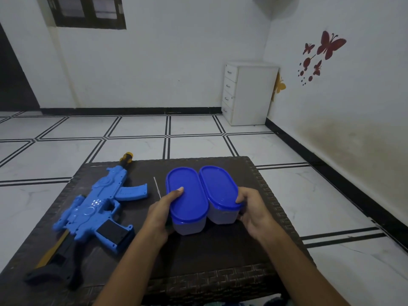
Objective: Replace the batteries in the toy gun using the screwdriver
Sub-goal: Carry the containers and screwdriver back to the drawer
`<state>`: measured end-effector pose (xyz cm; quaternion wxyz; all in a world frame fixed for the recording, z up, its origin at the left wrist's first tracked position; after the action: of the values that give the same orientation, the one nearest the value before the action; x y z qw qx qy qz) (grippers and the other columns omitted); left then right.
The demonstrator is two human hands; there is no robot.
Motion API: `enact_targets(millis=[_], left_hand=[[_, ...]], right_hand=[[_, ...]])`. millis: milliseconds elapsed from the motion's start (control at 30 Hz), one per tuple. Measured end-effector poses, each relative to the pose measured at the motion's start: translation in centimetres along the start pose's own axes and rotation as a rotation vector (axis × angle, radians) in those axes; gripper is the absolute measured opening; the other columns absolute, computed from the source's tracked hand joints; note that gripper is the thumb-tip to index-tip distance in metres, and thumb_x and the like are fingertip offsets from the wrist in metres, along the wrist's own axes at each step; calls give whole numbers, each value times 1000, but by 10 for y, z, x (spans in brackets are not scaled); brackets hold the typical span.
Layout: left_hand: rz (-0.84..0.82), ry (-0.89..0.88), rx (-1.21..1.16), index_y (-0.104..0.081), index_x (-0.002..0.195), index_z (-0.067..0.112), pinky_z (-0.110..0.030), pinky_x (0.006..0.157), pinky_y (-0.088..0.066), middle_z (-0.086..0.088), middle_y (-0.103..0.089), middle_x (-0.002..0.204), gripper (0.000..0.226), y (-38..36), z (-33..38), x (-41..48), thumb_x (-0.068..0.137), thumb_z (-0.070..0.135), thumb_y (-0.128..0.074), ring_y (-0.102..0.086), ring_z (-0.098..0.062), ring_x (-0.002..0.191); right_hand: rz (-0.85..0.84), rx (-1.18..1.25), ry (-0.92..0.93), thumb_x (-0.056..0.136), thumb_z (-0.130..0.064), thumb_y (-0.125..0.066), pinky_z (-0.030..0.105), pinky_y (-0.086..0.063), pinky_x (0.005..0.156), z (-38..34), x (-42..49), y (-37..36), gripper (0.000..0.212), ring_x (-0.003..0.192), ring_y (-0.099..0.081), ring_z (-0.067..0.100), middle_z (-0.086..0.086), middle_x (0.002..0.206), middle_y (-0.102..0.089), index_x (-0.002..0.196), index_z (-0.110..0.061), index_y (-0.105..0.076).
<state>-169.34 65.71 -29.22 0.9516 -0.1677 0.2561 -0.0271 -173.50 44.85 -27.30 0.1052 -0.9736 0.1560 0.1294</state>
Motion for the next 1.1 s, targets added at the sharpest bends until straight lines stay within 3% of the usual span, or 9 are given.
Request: enact_targets(millis=[100, 167, 233, 300, 400, 567, 767, 967, 1100], left_hand=[[-31, -16, -11, -63, 115, 8, -46, 92, -53, -11, -74, 101, 71, 0, 2, -1, 53, 34, -85, -70, -29, 95], [-47, -35, -16, -63, 115, 8, -46, 91, -53, -11, -74, 102, 71, 0, 2, -2, 53, 34, -85, -70, -30, 96], [-47, -49, -22, -62, 117, 8, -44, 84, -56, -11, -74, 103, 73, 0, 2, -3, 53, 34, -85, -70, -30, 95], [-33, -60, -24, -59, 119, 7, -41, 73, -58, -12, -73, 103, 83, -1, 2, -4, 47, 37, -88, -71, -30, 92], [-14, -67, -22, -57, 121, 5, -37, 66, -57, -13, -72, 105, 100, -1, 1, -6, 35, 42, -93, -72, -30, 89], [39, -78, -29, -62, 110, 4, -34, 63, -57, -13, -74, 98, 55, -5, 2, -14, 67, 30, -83, -73, -27, 83], [93, -65, -77, -61, 112, 4, -43, 79, -56, -11, -74, 97, 49, -4, -4, -4, 73, 29, -77, -72, -28, 89], [138, -17, -68, -61, 112, 6, -39, 77, -55, -8, -74, 102, 45, 5, 20, 5, 74, 27, -75, -71, -26, 92], [172, -3, -19, -52, 122, -6, -36, 74, -58, -14, -71, 109, 57, 1, 67, 2, 78, 22, -74, -69, -29, 99]], right_hand=[[-40, 6, 26, 44, -17, -48, 33, -38, 73, -2, 0, -7, 32, 88, -55, 25, 4, 95, -68, 71, -11, -33], [-33, 63, 44, 55, -5, -45, 33, -43, 74, -3, -2, -5, 18, 101, -61, 30, 5, 108, -70, 73, -7, -44], [-25, 122, 35, 54, -1, -48, 35, -46, 73, -4, -5, -2, 45, 110, -61, 34, 9, 117, -67, 99, -5, -56], [-27, 167, 4, 50, -6, -53, 38, -47, 70, -1, -6, 1, 63, 111, -62, 38, 11, 119, -67, 114, -6, -55], [16, 193, -7, 64, -13, -64, 47, -47, 78, 3, -6, 5, 56, 111, -62, 38, 12, 122, -65, 119, -8, -56], [127, 183, 7, 80, -9, -68, 51, -52, 91, -1, -1, 8, 34, 104, -67, 30, 13, 120, -66, 113, -6, -59], [115, 128, -32, 62, -8, -60, 45, -48, 74, -1, 18, 5, 41, 92, -65, 28, 3, 100, -70, 102, -16, -60], [76, 193, -71, 58, -5, -50, 46, -46, 71, -9, 35, -23, 46, 95, -63, 30, 3, 104, -69, 103, -16, -55], [124, 223, -106, 56, -2, -49, 40, -50, 69, -41, 40, -45, 53, 94, -64, 24, -2, 103, -67, 107, -14, -55]])
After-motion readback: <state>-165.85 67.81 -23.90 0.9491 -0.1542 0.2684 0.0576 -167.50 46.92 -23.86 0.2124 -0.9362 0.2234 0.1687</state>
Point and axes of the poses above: each hand's wrist, its own x-axis towards the middle knuckle, its own y-axis out of the back of the hand, z = x × y, the point moved 6 cm from there along x, towards the middle knuckle
